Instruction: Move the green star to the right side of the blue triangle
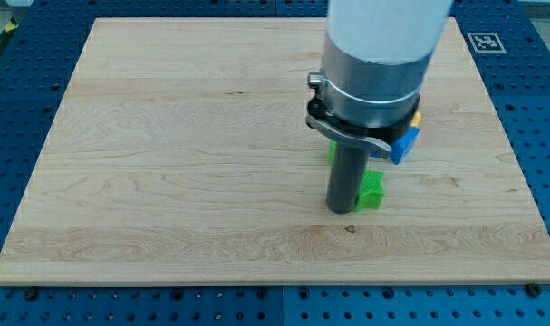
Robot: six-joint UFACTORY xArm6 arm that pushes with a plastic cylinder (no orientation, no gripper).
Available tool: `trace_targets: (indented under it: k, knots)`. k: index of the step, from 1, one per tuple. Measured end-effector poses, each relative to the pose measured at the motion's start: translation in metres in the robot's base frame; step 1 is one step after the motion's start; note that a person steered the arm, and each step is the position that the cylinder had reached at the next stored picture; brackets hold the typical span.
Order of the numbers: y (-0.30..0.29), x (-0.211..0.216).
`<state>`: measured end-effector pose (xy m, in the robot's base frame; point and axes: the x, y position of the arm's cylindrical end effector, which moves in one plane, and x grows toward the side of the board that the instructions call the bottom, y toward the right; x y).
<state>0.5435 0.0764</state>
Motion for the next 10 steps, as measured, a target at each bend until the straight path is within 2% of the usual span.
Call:
trace_targets:
  k: [4, 6, 7, 9, 10]
  knots:
    - [0.057, 0.006]
    - [0.036, 0.011]
    - [0.044, 0.008]
    - [0.1, 0.007]
    - [0.1, 0.011]
